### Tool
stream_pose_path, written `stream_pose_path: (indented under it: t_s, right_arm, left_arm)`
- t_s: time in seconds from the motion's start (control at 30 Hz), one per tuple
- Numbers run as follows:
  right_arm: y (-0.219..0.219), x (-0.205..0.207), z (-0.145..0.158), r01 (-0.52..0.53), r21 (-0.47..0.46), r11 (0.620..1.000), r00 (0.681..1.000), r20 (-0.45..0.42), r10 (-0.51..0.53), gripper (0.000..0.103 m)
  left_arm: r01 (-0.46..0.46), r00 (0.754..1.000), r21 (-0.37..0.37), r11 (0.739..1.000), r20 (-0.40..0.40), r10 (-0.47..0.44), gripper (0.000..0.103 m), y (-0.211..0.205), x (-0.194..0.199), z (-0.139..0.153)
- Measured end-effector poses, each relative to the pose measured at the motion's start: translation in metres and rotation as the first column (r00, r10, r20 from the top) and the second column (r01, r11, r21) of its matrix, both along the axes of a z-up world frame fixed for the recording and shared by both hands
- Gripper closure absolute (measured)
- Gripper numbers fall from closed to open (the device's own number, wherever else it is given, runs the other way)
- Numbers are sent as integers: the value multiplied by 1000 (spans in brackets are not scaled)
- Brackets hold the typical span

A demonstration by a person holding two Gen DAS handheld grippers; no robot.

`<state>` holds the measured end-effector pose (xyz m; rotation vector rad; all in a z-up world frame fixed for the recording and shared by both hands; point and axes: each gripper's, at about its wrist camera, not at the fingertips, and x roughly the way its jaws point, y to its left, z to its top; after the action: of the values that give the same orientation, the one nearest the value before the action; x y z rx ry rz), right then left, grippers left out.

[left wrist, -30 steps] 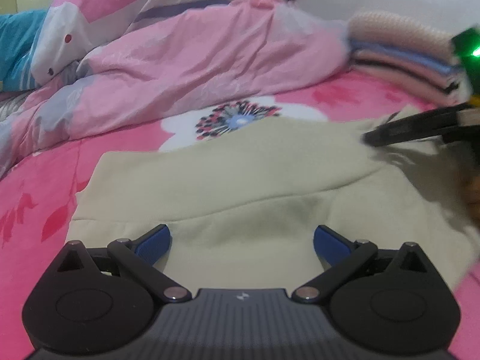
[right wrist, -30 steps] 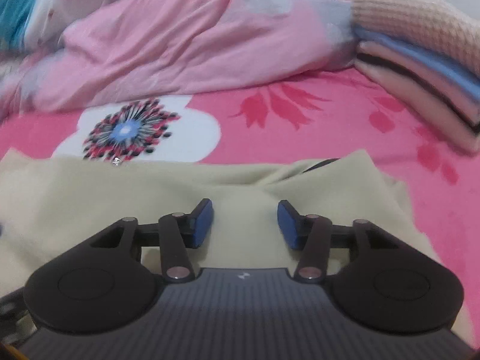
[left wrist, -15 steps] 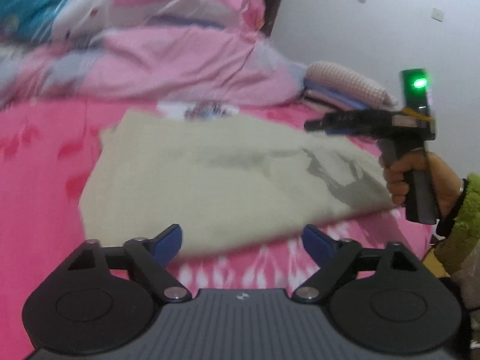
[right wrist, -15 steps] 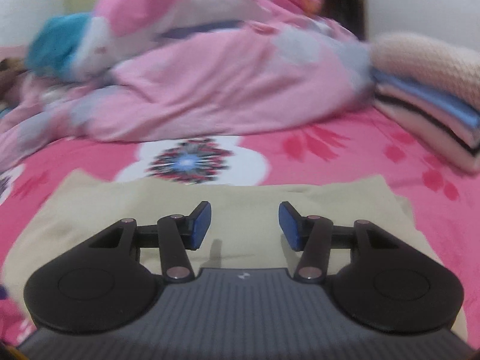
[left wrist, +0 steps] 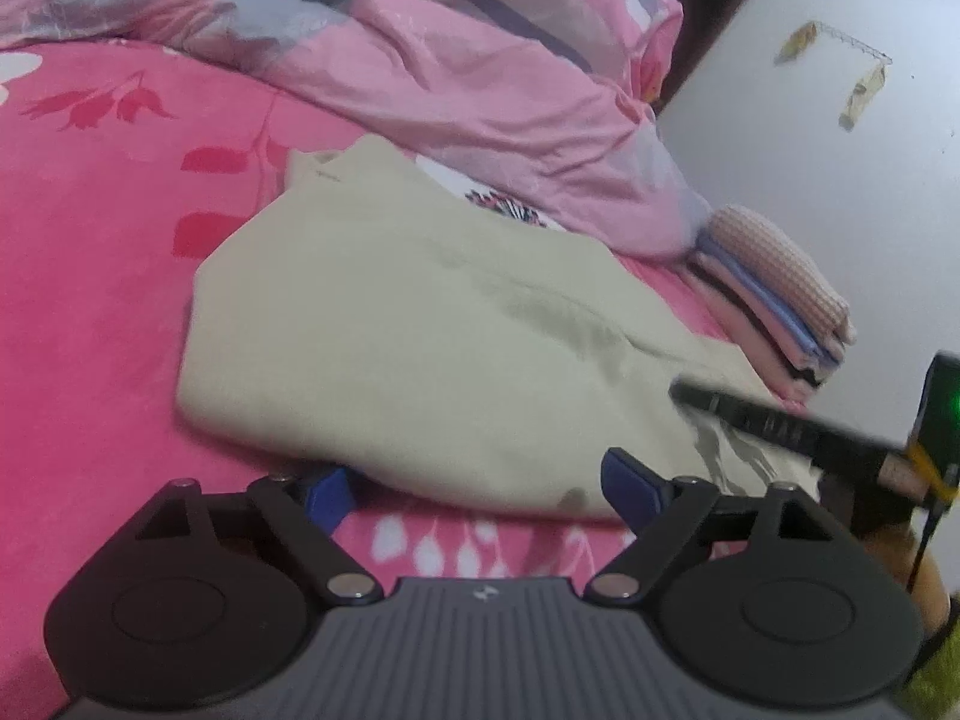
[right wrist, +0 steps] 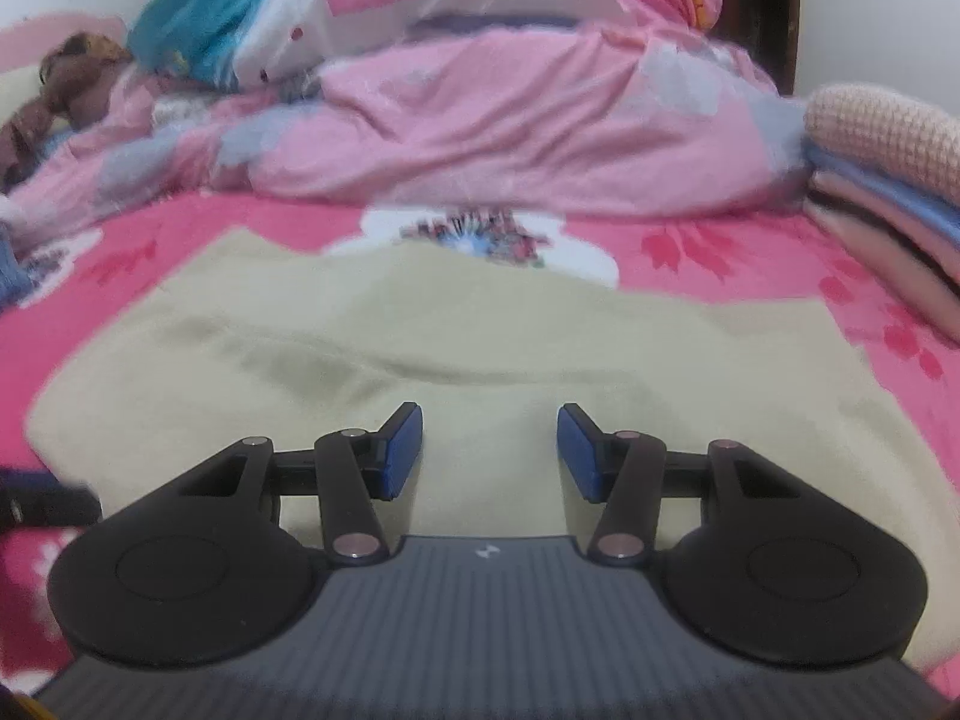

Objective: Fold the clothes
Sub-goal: 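Lift the gripped hoodie edge with the left gripper and fold it over the bundle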

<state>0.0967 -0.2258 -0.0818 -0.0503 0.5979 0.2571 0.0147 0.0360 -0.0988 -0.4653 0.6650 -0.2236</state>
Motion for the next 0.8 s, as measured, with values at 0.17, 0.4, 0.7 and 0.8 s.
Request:
stream_pose_path:
  t_s: [0.17,0.4,0.7,0.8]
  right_arm:
    - [0,-7,-6,12,3,1000,1000,-6,-12,53]
    - [0,-10,-18,-6,-20,1000,1000,2,6,52]
    - [1,-12,-22,-7,-39,999,1000,17,8,51]
    - [-1,-12,-22,-8,-23,1000,1000,17,8,52]
  left_arm:
    - [-87,996,-12,996,26,87,32,-4,14,-1]
    - [-177,982,-15,984,68,177,75,-1,28,6]
    - [-75,950,144,987,312,26,85,-47,31,69]
    - [3,922,191,982,380,-77,85,-72,29,91]
